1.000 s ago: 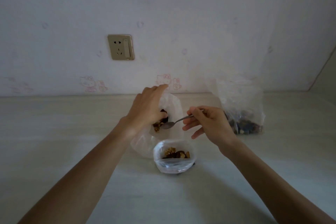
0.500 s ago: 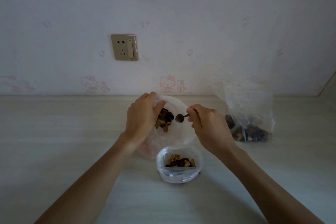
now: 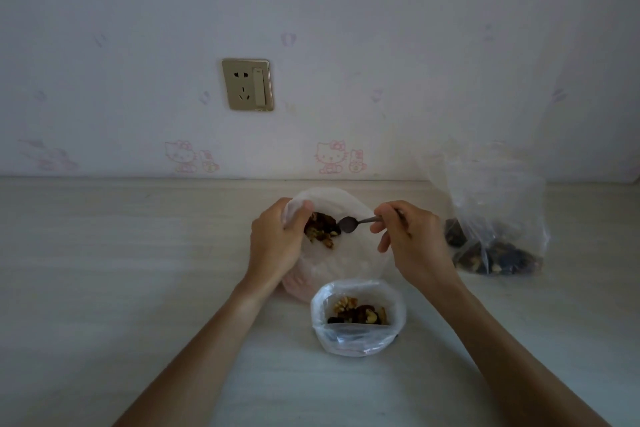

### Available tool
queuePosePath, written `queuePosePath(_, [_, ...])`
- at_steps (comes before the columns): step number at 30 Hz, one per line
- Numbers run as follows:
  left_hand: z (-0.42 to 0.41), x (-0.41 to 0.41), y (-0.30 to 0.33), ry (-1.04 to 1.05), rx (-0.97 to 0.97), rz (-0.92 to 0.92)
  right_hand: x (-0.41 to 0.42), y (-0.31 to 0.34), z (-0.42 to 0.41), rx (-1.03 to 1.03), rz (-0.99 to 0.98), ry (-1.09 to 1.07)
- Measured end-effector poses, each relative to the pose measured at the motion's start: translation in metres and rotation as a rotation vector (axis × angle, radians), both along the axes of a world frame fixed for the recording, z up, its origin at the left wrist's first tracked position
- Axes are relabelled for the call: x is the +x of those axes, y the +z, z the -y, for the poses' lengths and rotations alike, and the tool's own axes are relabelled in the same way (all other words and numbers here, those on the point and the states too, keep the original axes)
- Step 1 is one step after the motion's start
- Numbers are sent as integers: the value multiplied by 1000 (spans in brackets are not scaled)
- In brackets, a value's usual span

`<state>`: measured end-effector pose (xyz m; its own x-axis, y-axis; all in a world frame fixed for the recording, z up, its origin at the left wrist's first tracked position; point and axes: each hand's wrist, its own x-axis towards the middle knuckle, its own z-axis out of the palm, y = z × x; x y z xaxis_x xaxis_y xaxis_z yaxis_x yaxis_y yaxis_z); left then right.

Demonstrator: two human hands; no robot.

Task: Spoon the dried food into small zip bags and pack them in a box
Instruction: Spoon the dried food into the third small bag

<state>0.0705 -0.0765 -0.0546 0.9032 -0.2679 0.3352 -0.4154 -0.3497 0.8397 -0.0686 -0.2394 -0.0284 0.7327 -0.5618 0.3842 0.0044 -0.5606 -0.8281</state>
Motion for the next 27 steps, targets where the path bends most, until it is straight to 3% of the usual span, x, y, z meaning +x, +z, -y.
queuePosePath(7, [5, -5, 4, -31, -181, -60, 0, 2, -3, 145, 39, 3])
queuePosePath(15, [1, 2, 6, -48, -124, -209, -5, 4, -2, 28, 115, -60])
queuePosePath(21, [-3, 4, 5, -28, -77, -144, -8, 4, -3, 11, 102, -51])
queuePosePath(27, [1, 1, 8, -190, -217, -243, -1, 0, -2, 258, 22, -77])
